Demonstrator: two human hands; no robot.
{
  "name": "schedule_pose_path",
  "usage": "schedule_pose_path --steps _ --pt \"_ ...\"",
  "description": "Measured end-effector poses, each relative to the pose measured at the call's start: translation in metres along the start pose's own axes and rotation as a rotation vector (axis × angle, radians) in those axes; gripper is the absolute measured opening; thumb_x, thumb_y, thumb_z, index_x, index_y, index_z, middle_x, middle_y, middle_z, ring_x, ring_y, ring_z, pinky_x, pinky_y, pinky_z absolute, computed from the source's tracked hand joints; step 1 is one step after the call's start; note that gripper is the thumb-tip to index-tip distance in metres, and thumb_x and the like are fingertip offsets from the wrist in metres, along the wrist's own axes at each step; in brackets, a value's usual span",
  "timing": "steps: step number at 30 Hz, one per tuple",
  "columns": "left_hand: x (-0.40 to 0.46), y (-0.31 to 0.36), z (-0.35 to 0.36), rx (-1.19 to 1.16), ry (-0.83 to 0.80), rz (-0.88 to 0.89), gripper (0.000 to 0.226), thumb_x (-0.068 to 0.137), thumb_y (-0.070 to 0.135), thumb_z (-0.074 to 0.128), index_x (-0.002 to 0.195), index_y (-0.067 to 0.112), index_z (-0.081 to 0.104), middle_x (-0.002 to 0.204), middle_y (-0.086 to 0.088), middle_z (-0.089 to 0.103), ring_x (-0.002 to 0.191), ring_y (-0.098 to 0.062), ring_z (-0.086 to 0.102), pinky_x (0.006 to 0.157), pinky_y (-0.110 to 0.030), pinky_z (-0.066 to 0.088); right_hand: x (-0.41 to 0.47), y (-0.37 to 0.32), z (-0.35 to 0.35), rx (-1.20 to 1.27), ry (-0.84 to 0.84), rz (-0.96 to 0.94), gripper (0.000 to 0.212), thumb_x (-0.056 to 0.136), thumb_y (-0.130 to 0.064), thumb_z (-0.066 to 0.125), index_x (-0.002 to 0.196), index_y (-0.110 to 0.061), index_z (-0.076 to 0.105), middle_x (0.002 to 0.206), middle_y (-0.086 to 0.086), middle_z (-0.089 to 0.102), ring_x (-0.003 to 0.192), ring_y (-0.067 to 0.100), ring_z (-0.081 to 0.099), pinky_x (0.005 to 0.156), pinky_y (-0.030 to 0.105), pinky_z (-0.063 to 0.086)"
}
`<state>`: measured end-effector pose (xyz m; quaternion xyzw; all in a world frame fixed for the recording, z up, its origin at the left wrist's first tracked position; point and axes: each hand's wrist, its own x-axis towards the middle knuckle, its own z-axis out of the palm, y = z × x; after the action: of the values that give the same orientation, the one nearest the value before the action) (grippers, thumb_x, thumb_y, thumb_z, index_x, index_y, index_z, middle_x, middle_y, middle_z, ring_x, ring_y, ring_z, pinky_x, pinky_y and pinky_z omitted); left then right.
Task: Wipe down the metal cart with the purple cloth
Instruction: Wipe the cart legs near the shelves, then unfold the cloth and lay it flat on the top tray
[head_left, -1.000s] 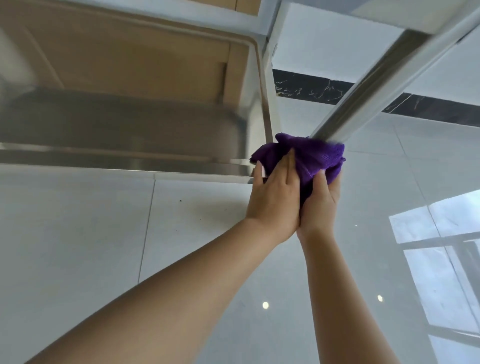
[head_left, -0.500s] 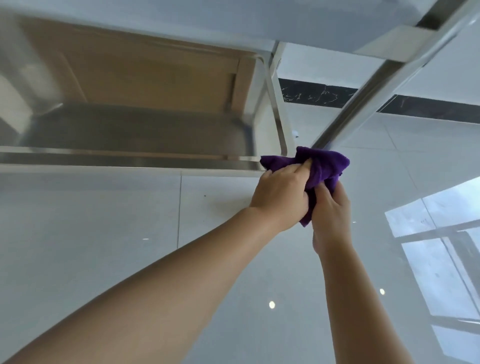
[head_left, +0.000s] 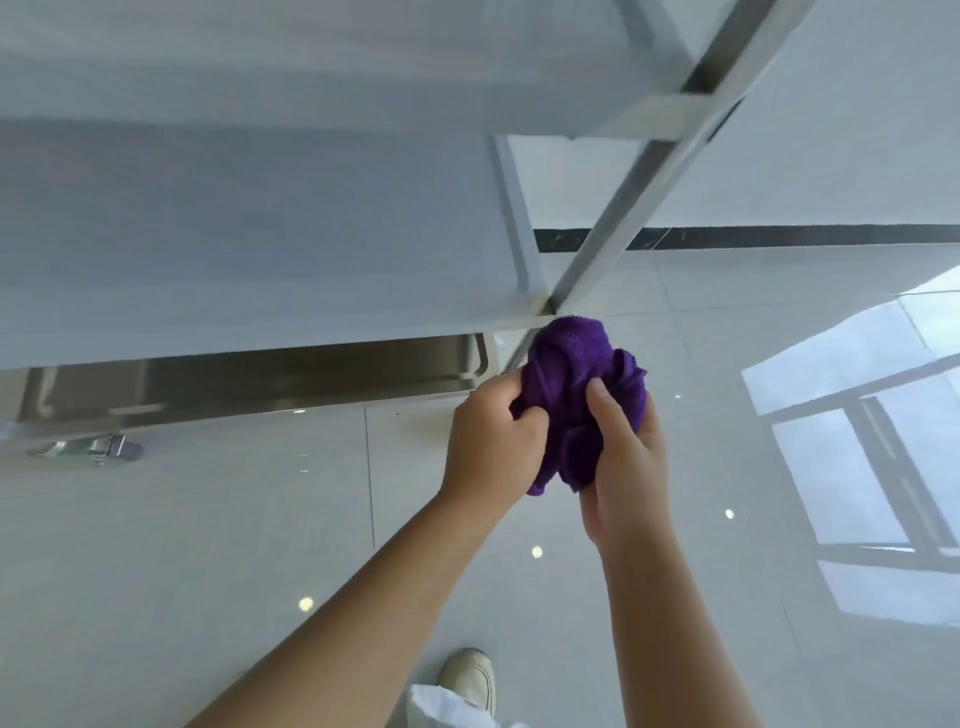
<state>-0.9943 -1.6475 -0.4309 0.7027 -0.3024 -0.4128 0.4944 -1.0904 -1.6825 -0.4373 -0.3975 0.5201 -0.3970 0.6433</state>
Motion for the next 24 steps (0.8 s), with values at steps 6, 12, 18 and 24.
schedule_pose_path --steps 6,12,18,24 --pt "-0.055 0.116 -0.064 -0.078 0.017 -0.033 0.003 0.07 0.006 0.051 0.067 0.007 0.053 0.064 -0.005 0.052 0.058 -0.014 0.045 0.055 -0.025 0.037 -0.066 -0.127 0.044 -0.012 -0.047 0.043 0.012 0.091 -0.029 0.058 0.098 -0.023 0.067 0.105 0.017 0.066 0.103 0.037 0.062 0.088 0.052 0.05" --pt "-0.09 0.226 -0.147 -0.099 0.071 -0.057 0.006 0.079 -0.003 0.051 0.074 0.001 0.054 0.06 -0.004 0.053 0.057 -0.015 0.046 0.055 -0.027 0.039 -0.117 -0.237 0.123 -0.117 -0.171 0.008 0.01 0.092 -0.02 0.058 0.097 -0.014 0.064 0.098 0.019 0.064 0.093 0.035 0.063 0.082 0.046 0.052" --pt "-0.11 0.294 -0.223 -0.134 0.111 0.002 0.006 0.082 0.004 0.053 0.08 0.003 0.059 0.072 -0.012 0.061 0.068 -0.019 0.055 0.065 -0.034 0.047 -0.156 -0.297 0.192 -0.137 -0.257 -0.016 0.008 0.091 -0.021 0.058 0.093 -0.017 0.066 0.102 0.018 0.067 0.1 0.035 0.064 0.09 0.052 0.051" --pt "-0.122 0.325 -0.269 -0.145 0.167 0.075 0.014 0.088 0.019 0.058 0.086 0.005 0.062 0.083 -0.013 0.067 0.075 -0.019 0.063 0.07 -0.033 0.052 -0.187 -0.333 0.236 -0.17 -0.349 -0.095 0.007 0.093 -0.019 0.055 0.092 -0.017 0.062 0.099 0.016 0.065 0.096 0.032 0.063 0.086 0.044 0.055"
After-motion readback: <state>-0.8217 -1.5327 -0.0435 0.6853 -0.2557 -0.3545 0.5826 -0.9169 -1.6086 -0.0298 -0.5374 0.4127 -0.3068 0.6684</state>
